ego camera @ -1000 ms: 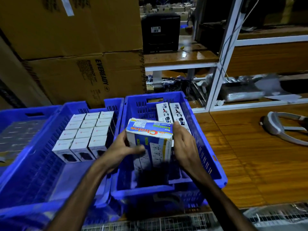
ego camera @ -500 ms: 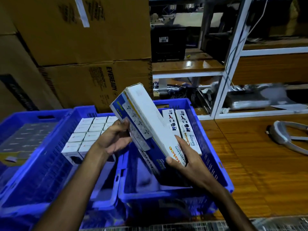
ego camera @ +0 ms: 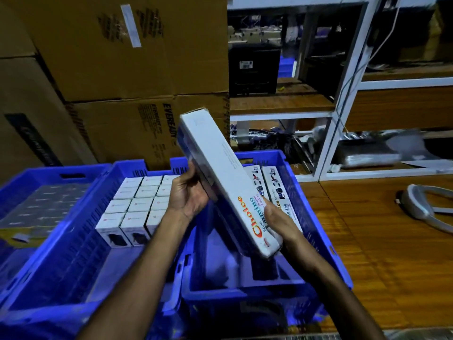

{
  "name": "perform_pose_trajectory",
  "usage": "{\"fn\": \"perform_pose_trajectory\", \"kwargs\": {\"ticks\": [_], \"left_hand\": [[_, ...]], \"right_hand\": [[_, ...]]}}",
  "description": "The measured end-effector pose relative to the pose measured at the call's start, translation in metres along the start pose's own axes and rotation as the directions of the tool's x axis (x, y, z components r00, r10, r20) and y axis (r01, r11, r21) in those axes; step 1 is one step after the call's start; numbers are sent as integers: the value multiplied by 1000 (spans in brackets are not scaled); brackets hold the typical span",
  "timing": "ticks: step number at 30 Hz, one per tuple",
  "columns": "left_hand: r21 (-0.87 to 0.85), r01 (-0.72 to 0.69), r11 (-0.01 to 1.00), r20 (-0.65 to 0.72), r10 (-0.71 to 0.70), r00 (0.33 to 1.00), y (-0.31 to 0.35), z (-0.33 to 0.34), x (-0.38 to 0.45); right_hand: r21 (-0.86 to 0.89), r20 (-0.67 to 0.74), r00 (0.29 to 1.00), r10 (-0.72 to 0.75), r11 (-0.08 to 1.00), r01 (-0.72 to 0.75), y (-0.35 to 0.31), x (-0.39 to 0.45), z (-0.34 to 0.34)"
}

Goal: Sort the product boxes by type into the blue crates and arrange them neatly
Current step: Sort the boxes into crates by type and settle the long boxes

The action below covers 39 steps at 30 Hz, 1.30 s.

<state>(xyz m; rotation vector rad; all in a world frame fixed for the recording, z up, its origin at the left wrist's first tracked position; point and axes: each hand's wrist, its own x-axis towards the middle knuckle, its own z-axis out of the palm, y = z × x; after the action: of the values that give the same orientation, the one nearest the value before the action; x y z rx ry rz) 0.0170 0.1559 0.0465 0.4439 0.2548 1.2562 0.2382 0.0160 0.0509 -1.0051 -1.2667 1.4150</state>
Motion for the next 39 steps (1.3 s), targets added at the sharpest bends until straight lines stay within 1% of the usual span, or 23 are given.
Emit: {"fn": "perform_pose_trajectory", "kwargs": {"ticks": [3, 5, 7, 9, 11, 12, 14, 15, 16, 17, 19, 21, 22, 23, 25, 27, 29, 31, 32, 34, 36, 37, 39], "left_hand": [[-30, 4, 1000, -82, -6, 997, -11, 7, 6], [-29, -2, 1000, -168, -3, 986, -15, 10, 9], [-67, -21, 998, -237, 5, 971, -16, 12, 11], [-39, -39, 998, -311, 25, 950, -18, 19, 11], [135, -45, 990, -389, 95, 916, -21, 21, 9], [212, -18, 977, -413, 107, 904, -23, 17, 11], [313, 37, 949, -414, 101, 905, -28, 15, 10], [337, 40, 941, -401, 105, 910, -31, 17, 6], [346, 38, 938, -362, 96, 927, -34, 18, 2], [344, 52, 938, -317, 64, 946, -37, 17, -2], [361, 53, 931, -244, 40, 969, -44, 23, -13], [393, 52, 918, -230, 44, 972, -52, 21, -19], [410, 51, 911, -241, 54, 969, -54, 22, -20], [419, 40, 907, -244, 71, 967, -54, 18, -19], [396, 73, 915, -243, 27, 970, -48, 15, -21], [358, 177, 917, -267, -81, 960, -39, 14, -27], [325, 238, 915, -297, -140, 945, -35, 6, -27], [311, 217, 925, -330, -109, 938, -34, 2, -25], [309, 207, 928, -346, -93, 934, -35, 2, -24], [310, 197, 930, -369, -74, 926, -37, 8, -23], [293, 201, 935, -366, -85, 927, -38, 8, -24], [283, 201, 938, -376, -84, 923, -37, 5, -24], [292, 198, 936, -420, -61, 905, -37, -1, -24]], "right_hand": [[49, 25, 995, 95, 994, -96, -7, 8, 4], [154, 56, 989, 135, 978, -142, -11, 12, 5], [289, 47, 980, 195, 936, -200, -12, 16, 2], [308, 38, 979, 202, 929, -204, -16, 20, 5], [167, 55, 982, 182, 968, -188, -18, 24, 13], [44, 41, 987, 153, 987, -155, -16, 28, 18], [-208, -69, 996, 61, 975, -74, -10, 34, 31], [-337, -164, 986, 3, 940, -59, -7, 36, 36], [-467, -270, 961, -54, 881, -82, -3, 38, 40], [-578, -373, 923, -94, 801, -152, -2, 39, 45], [-755, -463, 865, -195, 598, -270, -1, 38, 53], [-876, -427, 832, -354, 392, -282, -4, 35, 61], [-914, -377, 814, -441, 321, -249, -3, 34, 62], [-938, -323, 790, -522, 290, -191, 0, 33, 64], [-949, -221, 730, -647, 314, -9, 6, 30, 64], [-901, -191, 677, -711, 400, 167, 6, 29, 65], [-810, -195, 650, -735, 495, 316, 0, 29, 68], [-720, -195, 655, -730, 560, 409, -2, 27, 72], [-713, -211, 666, -715, 579, 396, -2, 26, 72], [-709, -305, 692, -654, 641, 293, 0, 24, 73], [-597, -400, 724, -563, 759, 260, 3, 21, 73], [-549, -415, 742, -526, 795, 256, 5, 20, 73], [-533, -382, 802, -459, 818, 215, 6, 18, 71]]}}
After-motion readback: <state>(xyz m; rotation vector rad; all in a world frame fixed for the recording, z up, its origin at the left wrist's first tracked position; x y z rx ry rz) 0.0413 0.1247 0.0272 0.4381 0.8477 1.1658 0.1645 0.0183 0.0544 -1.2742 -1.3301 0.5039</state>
